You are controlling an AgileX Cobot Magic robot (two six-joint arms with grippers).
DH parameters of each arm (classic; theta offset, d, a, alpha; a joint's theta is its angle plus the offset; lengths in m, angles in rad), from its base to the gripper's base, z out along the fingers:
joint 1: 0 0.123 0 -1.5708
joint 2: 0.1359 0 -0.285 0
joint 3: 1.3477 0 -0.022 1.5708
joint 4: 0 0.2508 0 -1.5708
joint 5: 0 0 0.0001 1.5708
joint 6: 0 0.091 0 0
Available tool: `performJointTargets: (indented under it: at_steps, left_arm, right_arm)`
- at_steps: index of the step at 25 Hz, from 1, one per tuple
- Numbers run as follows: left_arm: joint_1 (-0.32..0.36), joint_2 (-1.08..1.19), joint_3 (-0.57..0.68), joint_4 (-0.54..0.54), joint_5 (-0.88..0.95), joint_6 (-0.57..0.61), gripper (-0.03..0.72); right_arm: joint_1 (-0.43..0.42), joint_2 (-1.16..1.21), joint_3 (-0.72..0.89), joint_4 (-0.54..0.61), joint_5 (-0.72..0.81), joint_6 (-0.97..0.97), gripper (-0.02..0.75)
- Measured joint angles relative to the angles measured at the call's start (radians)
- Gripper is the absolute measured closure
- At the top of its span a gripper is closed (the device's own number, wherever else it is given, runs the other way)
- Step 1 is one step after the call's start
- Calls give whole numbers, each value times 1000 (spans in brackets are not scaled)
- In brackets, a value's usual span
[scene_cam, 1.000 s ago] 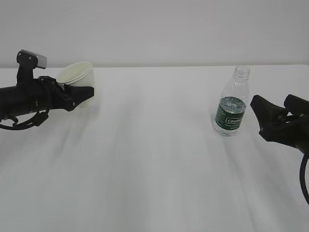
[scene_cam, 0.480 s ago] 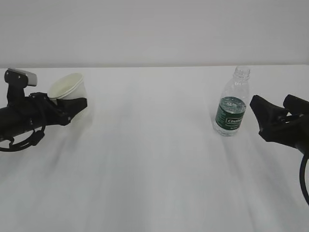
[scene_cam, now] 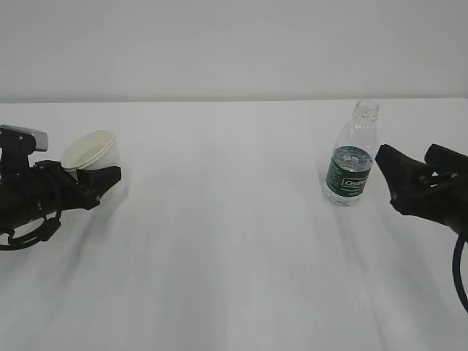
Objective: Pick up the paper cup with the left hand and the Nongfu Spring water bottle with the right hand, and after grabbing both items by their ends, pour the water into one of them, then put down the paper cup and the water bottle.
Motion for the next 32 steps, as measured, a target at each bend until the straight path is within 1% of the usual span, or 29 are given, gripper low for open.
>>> performJointTargets:
  at_steps: [8, 27, 32]
  left_arm:
    - [0, 0, 41, -61, -2, 63, 247]
    - [0, 0, 78, -74, 19, 69, 249]
    - [0, 0, 85, -95, -12, 91, 249]
  right_arm:
    - [0, 0, 0, -8, 0, 9, 144]
    - [0, 0, 0, -27, 0, 26, 144]
    - [0, 0, 0, -28, 0, 27, 144]
